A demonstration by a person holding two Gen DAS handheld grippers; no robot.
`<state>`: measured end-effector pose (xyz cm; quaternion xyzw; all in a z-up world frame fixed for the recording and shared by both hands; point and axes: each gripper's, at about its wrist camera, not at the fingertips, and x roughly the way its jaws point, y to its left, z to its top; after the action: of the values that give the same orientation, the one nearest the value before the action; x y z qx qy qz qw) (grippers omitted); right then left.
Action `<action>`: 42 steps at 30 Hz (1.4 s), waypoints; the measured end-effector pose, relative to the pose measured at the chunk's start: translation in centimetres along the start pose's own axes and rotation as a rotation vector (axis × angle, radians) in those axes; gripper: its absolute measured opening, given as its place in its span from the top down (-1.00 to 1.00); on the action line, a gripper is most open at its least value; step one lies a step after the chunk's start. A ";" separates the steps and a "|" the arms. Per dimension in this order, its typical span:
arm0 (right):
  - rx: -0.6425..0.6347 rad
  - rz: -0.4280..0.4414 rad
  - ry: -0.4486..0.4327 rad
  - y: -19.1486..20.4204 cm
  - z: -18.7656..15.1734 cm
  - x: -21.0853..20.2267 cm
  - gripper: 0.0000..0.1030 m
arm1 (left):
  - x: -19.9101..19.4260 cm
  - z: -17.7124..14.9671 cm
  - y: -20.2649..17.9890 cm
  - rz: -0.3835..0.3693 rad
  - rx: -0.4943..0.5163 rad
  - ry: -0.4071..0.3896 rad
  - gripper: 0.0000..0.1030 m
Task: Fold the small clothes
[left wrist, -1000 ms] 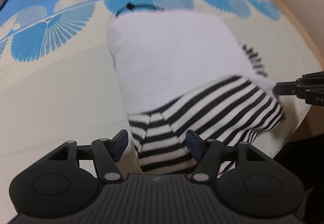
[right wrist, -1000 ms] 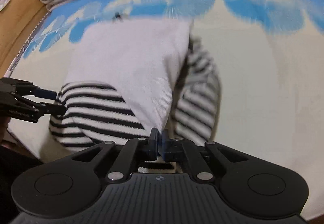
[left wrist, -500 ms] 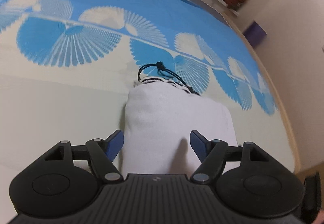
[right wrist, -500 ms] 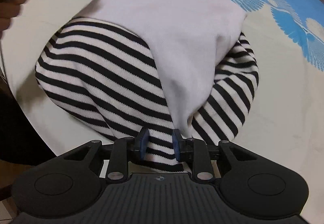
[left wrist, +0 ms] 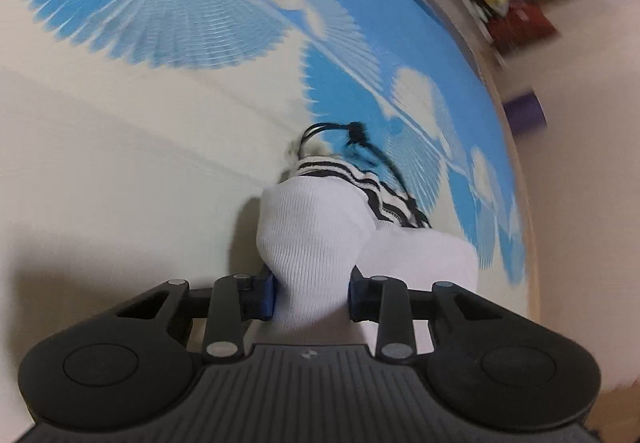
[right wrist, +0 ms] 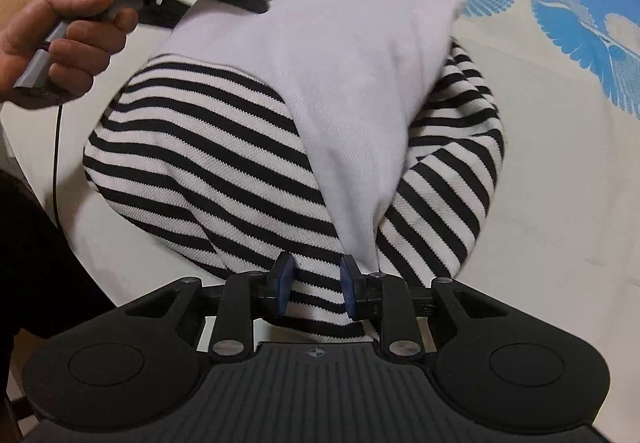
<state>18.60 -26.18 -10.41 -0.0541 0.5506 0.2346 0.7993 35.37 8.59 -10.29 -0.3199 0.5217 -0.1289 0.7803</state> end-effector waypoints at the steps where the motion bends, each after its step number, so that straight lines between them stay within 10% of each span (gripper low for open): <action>1: 0.010 0.000 -0.006 -0.1 0.2 0.0 0.48 | 0.0 0.0 -0.3 0.005 0.032 0.009 0.09; 8: 0.050 -0.005 -0.040 -0.3 0.5 -1.5 0.46 | -7.2 -2.8 -6.3 0.115 0.301 -0.109 -0.18; 18: 0.115 -0.016 -0.195 -0.5 1.1 -3.3 0.44 | -4.2 -15.4 -8.0 0.401 0.875 0.123 -0.32; 22: 0.056 -0.117 -0.039 0.0 0.6 -0.1 0.44 | -5.9 -14.0 -7.3 0.329 0.710 0.081 -0.20; 26: 0.078 -0.093 -0.067 -0.1 0.2 -1.3 0.43 | -7.8 -14.5 -7.3 0.321 0.721 0.040 -0.14; 31: 0.062 -0.195 0.034 -0.4 -1.3 -0.3 0.35 | -6.7 -14.8 -5.5 0.416 0.691 0.126 -0.47; 42: 0.238 -0.375 -0.404 4.6 -4.8 -11.7 -0.47 | -17.7 -24.0 -11.2 0.406 0.684 -0.360 -0.88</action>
<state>9.16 -27.48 -0.92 -0.0130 0.3846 0.0227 0.9227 7.84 0.80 3.71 0.0486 0.3569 -0.0803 0.9294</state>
